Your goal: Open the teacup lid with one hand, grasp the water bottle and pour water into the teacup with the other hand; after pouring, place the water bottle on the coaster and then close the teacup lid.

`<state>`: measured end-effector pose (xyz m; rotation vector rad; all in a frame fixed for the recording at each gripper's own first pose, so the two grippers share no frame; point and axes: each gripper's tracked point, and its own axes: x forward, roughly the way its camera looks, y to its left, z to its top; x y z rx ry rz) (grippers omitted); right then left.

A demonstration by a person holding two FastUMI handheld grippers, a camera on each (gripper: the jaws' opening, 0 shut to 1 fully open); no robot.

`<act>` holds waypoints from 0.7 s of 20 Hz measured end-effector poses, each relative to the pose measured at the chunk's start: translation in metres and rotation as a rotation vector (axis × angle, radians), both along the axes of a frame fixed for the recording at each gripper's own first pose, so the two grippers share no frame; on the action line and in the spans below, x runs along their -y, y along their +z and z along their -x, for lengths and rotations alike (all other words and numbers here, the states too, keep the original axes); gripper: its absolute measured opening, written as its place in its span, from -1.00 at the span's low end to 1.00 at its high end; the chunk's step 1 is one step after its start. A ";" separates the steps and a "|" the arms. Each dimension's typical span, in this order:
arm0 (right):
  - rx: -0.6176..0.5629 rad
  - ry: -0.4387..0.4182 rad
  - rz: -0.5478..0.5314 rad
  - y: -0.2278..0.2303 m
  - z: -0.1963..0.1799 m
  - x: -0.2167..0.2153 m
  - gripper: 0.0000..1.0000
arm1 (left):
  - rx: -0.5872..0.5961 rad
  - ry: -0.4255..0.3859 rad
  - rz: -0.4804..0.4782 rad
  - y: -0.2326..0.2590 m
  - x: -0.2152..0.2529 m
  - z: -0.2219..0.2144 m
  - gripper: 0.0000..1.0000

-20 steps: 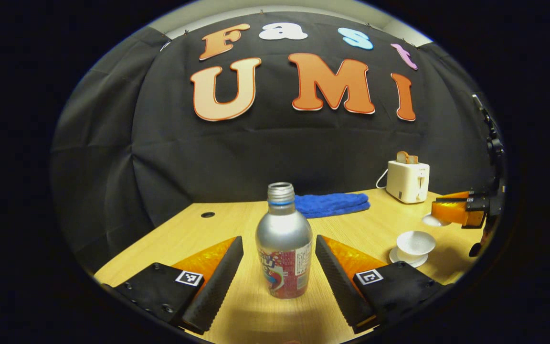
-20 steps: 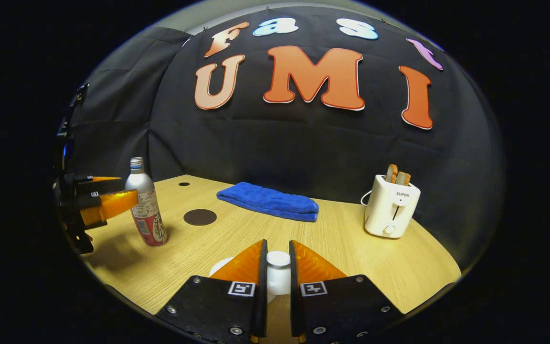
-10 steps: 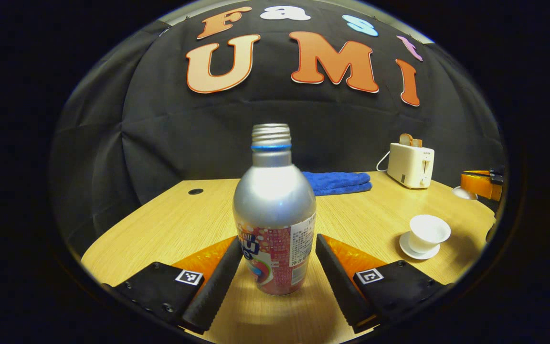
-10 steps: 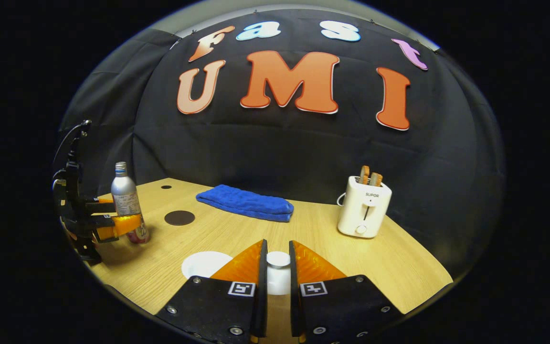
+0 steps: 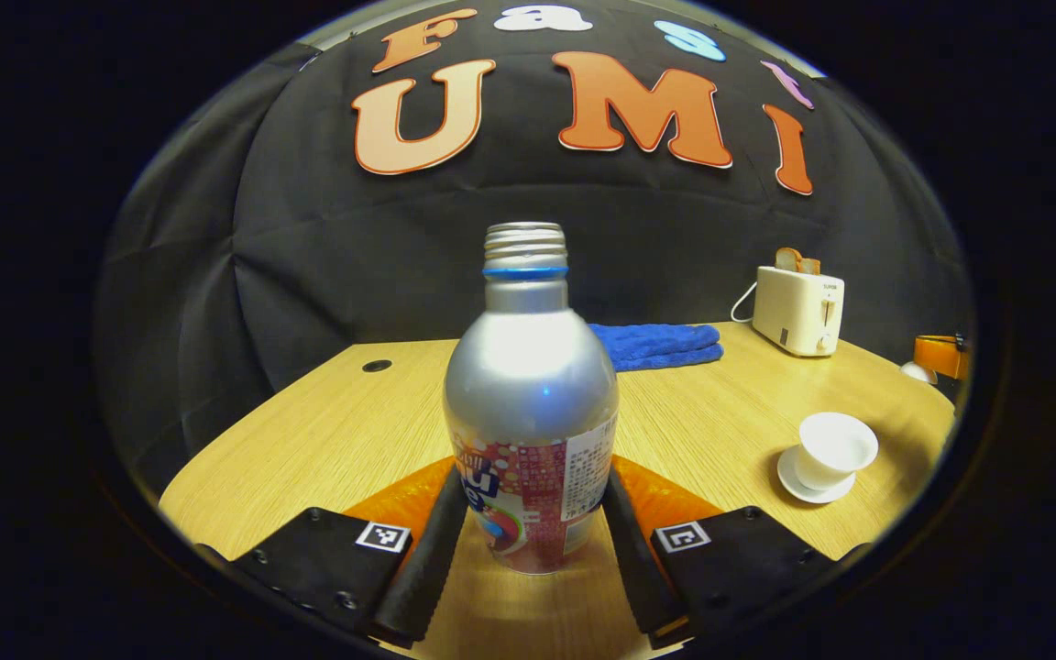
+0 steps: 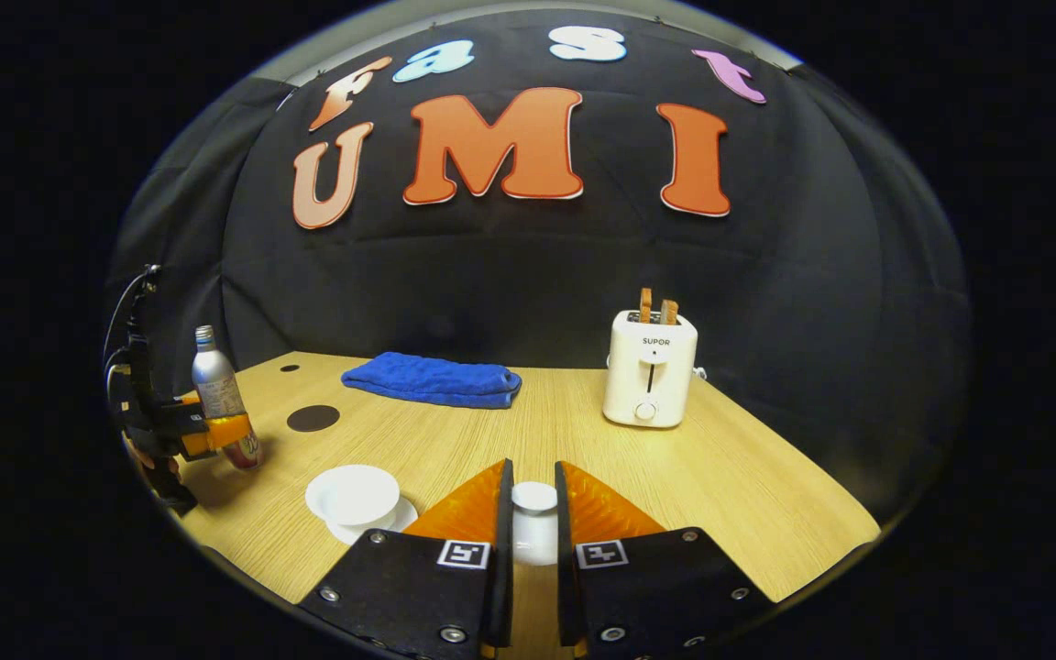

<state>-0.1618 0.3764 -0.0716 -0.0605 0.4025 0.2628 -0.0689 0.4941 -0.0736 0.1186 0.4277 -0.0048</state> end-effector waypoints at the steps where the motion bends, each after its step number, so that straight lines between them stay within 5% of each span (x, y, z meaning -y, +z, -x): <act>1: 0.004 -0.008 0.007 0.000 0.000 0.005 -0.60 | -0.001 -0.007 -0.012 0.001 -0.001 0.000 0.64; 14: 0.033 -0.071 0.041 0.004 0.010 0.060 -0.60 | 0.065 -0.189 -0.439 0.041 -0.023 -0.015 0.58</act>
